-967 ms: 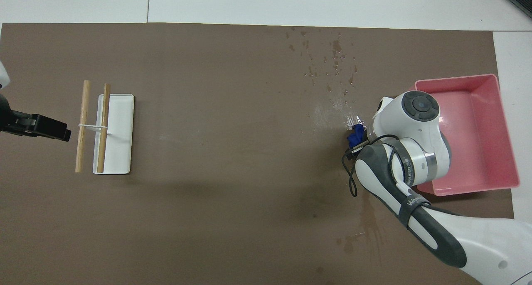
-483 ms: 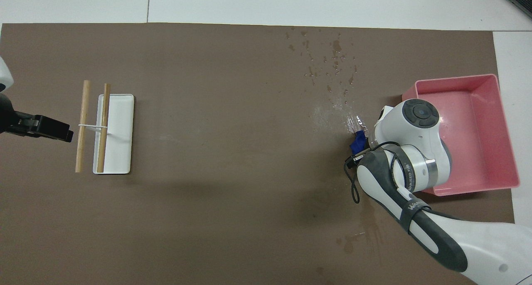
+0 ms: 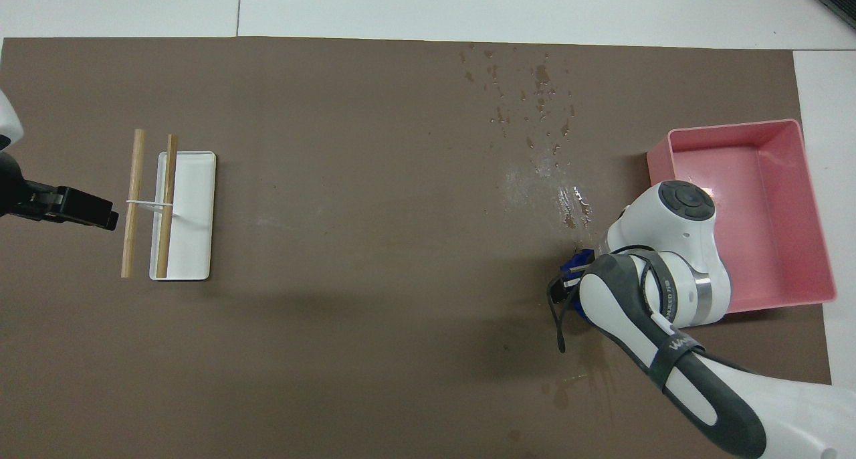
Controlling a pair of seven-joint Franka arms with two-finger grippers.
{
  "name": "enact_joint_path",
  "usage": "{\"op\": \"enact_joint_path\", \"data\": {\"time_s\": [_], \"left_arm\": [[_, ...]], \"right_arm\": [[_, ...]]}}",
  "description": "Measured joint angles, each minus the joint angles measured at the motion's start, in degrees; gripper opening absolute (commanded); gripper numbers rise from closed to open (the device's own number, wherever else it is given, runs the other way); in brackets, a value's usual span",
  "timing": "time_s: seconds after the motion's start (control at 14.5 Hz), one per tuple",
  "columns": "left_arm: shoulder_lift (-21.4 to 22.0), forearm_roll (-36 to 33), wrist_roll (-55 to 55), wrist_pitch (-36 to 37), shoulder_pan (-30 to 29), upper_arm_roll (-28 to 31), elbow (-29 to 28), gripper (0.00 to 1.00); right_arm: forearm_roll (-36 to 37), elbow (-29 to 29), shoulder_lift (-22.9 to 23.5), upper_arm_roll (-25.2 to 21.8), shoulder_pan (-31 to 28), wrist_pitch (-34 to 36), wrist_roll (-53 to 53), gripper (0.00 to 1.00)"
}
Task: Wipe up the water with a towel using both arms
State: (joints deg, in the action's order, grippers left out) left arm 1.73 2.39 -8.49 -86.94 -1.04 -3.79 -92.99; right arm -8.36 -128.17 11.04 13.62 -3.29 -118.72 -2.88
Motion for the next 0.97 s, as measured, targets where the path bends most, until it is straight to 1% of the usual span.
{"op": "enact_joint_path", "data": {"time_s": [0.28,0.41,0.76,0.83,0.97], "left_arm": [[0.00,-0.66,0.00,0.00,-0.05,0.21,0.00,1.00],[0.00,-1.38,0.00,0.00,-0.04,0.23,0.00,1.00],[0.00,-1.47,0.00,0.01,-0.04,0.12,0.00,1.00],[0.00,-1.47,0.00,0.02,-0.04,0.09,0.00,1.00],[0.00,-1.49,0.00,0.02,-0.04,0.10,0.00,1.00]], "right_arm": [[-6.66,-2.35,-1.15,-0.20,-0.27,0.44,0.09,0.00],[-8.41,-3.65,-1.96,-0.13,-0.21,0.45,0.09,0.00],[-8.51,-4.72,-2.66,0.23,0.00,2.36,0.09,0.00],[-7.80,-4.76,-2.73,0.24,0.05,2.59,0.08,0.00],[-3.24,-4.81,-3.21,0.44,0.28,2.96,0.08,0.00]]}}
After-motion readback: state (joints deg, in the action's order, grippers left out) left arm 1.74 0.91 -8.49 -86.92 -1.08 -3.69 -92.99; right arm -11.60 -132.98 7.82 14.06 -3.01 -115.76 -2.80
